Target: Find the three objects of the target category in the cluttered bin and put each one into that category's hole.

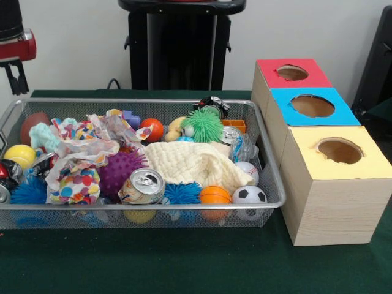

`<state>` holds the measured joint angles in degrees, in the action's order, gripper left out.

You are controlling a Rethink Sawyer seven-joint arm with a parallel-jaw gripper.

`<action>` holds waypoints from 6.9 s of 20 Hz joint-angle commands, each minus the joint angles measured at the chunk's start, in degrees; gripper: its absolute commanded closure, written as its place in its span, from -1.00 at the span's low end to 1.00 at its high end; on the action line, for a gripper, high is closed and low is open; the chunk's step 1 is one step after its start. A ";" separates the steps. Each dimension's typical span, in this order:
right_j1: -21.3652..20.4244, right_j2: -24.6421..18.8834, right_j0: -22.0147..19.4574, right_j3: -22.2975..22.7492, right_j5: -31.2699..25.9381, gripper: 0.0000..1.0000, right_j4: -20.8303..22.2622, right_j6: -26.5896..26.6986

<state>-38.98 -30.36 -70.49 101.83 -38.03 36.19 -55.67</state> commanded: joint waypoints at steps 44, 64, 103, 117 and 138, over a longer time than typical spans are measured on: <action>4.76 1.90 0.58 2.68 4.93 -1.00 4.12 -1.78; 15.72 0.20 0.10 -7.74 5.44 -1.00 7.56 3.67; 5.18 -3.01 3.41 -10.98 -10.58 -1.00 4.37 8.85; 12.40 -3.40 2.75 -15.31 -8.42 -1.00 5.72 11.33; 8.87 1.89 1.16 -3.09 -1.13 -1.00 6.89 0.43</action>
<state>-33.40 -30.30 -68.66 97.36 -42.27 40.19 -55.67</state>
